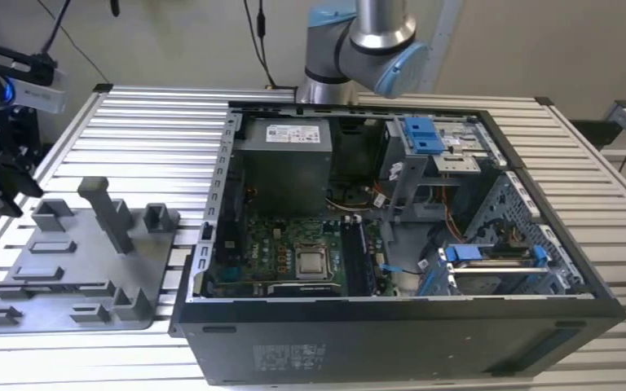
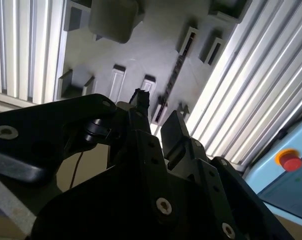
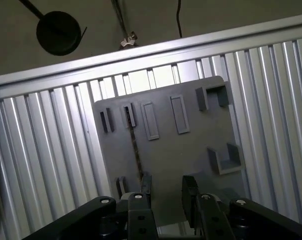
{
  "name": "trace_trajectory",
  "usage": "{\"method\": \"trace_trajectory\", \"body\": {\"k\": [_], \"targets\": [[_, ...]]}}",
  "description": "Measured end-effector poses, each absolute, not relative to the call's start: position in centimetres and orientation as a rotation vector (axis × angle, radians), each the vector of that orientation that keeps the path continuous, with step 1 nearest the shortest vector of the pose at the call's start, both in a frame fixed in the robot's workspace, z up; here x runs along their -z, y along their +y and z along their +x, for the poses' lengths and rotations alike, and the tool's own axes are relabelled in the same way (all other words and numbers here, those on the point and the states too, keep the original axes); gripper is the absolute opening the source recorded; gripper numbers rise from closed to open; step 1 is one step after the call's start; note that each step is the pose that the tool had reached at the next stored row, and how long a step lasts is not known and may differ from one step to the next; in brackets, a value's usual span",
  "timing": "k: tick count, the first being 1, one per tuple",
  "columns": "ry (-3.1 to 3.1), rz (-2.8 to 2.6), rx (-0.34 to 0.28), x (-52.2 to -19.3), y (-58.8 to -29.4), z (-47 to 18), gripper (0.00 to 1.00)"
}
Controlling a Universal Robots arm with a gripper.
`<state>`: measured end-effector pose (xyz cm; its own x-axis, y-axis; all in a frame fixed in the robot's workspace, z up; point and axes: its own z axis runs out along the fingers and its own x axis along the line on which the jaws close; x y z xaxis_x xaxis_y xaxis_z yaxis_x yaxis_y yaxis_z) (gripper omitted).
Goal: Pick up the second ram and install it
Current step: 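Pick up the second ram and move it above second insertion slot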
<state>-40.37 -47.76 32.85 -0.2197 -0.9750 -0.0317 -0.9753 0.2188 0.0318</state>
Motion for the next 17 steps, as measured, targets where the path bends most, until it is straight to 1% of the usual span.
{"method": "trace_trajectory", "body": {"k": [17], "targets": [[2.427,-1.986,-0.07,-31.3,-47.8,-40.4,0.38]]}}
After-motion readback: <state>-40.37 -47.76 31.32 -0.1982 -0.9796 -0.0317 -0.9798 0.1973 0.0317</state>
